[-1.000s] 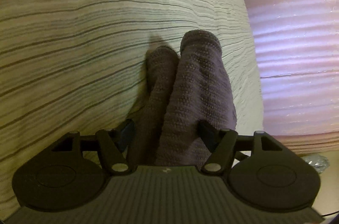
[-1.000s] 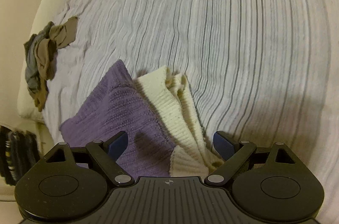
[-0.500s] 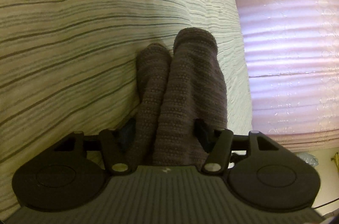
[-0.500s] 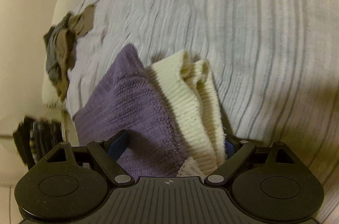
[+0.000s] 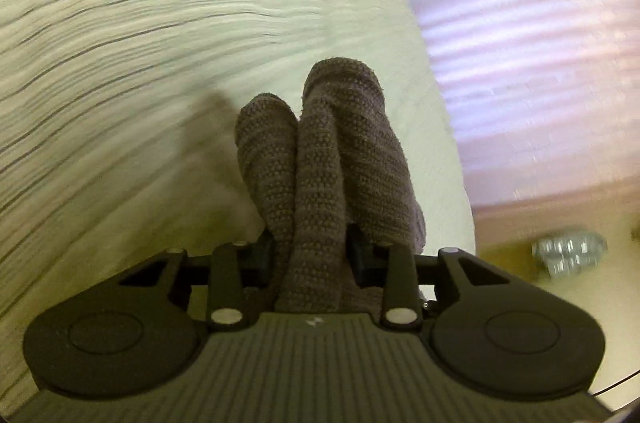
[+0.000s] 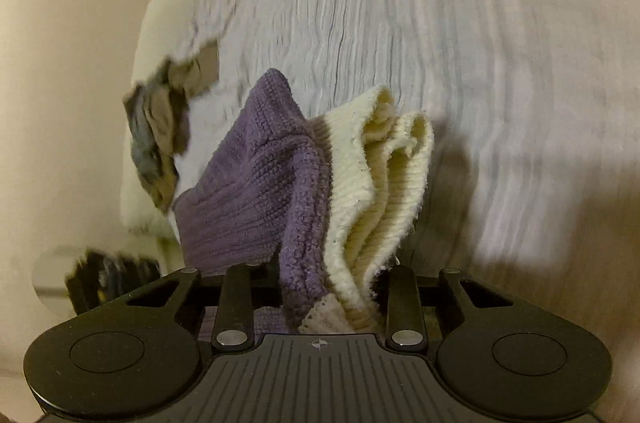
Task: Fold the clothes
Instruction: 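Lift the folded bundle with both grippers and carry it to the dark clothes stack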
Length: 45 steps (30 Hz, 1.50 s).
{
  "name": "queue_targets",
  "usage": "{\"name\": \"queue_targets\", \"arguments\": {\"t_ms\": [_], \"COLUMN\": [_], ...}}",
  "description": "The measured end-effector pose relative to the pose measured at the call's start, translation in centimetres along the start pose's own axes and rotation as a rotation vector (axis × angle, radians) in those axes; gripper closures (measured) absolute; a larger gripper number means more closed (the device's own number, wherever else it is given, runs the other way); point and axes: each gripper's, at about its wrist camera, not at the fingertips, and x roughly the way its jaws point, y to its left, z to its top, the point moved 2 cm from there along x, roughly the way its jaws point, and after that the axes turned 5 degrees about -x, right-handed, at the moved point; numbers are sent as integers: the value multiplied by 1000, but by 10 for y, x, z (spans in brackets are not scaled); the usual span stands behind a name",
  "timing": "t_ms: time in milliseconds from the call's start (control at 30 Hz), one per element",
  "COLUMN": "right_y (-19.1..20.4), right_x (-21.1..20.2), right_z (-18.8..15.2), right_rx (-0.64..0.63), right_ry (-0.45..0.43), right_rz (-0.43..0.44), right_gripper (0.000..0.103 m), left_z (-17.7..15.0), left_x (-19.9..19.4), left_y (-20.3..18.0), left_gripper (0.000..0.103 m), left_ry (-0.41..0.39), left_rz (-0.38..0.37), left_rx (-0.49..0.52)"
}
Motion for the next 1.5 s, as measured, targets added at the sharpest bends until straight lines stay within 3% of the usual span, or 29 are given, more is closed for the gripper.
{"name": "queue_targets", "arguments": {"t_ms": [200,367,600,900,1067,1233,1333,1500], "right_y": [6,-4,-34,-112,-156,-193,-213,-253], "right_x": [-85,-174,-315,-509,-618,-705,-733,-751], "right_z": [-53,-120,-240,-353,-376,-374,-366,-360], "right_rx": [137,249,419,591,632,644,634,662], "right_ry": [-224,-442,-767,-1065,-1193,-1302,-1349,-1333], "right_rz": [-18,-25,-88,-202,-275,-293,-280,-236], "right_gripper": [74,74,74,73,73,73,73,73], "left_z": [-10,-57,-191,-425,-536,-616,-636,-654], "left_x": [30,84,184,331,409,463,486,515], "left_y": [-71,-151,-264,-398,-474,-547,-559,-560], "left_gripper": [73,73,73,73,73,73,73,73], "left_ry": [192,406,694,959,1053,1070,1071,1073], "left_rz": [-40,-97,-166,-237,-302,-366,-360,-307], "left_rx": [146,290,448,558,622,696,722,741]}}
